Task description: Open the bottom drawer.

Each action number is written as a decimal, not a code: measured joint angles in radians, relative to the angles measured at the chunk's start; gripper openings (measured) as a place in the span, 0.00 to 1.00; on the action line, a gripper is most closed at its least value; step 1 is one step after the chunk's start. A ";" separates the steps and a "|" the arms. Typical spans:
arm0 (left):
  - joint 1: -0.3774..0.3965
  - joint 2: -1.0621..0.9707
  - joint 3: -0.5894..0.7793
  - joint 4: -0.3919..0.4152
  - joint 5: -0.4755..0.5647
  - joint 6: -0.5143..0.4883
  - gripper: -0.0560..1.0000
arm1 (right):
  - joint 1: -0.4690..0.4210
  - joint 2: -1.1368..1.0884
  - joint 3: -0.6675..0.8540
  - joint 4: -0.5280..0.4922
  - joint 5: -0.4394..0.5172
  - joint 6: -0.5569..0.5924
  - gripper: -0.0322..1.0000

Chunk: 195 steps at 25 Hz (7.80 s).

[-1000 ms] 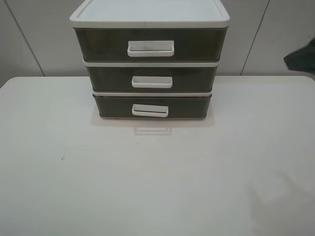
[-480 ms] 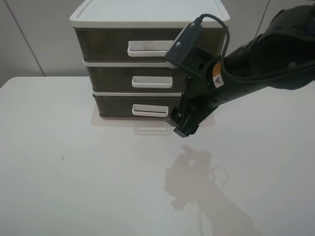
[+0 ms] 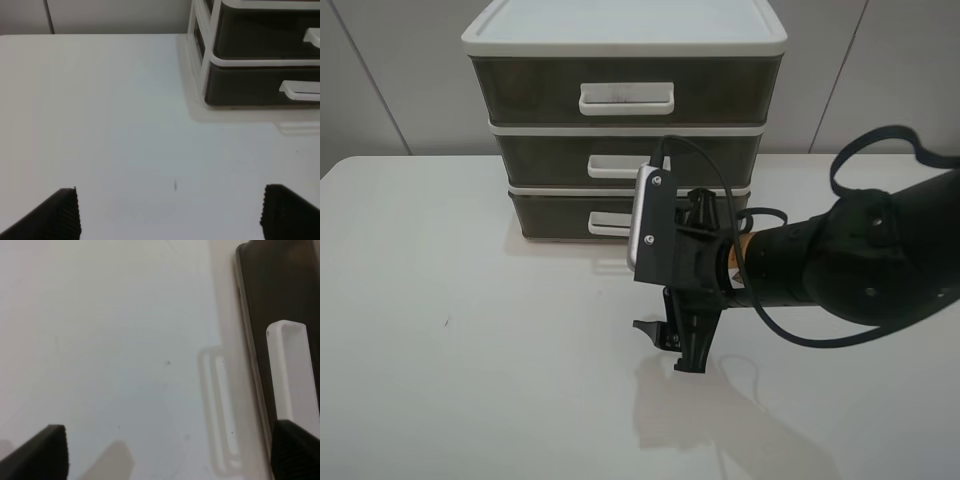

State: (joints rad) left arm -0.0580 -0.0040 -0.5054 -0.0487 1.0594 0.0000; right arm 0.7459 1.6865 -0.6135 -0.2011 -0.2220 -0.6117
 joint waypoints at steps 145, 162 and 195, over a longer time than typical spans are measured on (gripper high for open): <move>0.000 0.000 0.000 0.000 0.000 0.000 0.76 | 0.099 -0.082 -0.007 0.482 0.194 -0.368 0.68; 0.000 0.000 0.000 0.000 0.000 0.000 0.76 | -0.462 -0.809 -0.006 0.329 0.746 0.579 0.70; 0.000 0.000 0.000 0.000 0.000 0.000 0.76 | -0.727 -1.663 0.086 0.195 1.295 0.532 0.70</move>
State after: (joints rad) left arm -0.0580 -0.0040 -0.5054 -0.0487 1.0594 0.0000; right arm 0.0186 0.0234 -0.5273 -0.0061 1.0726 -0.0793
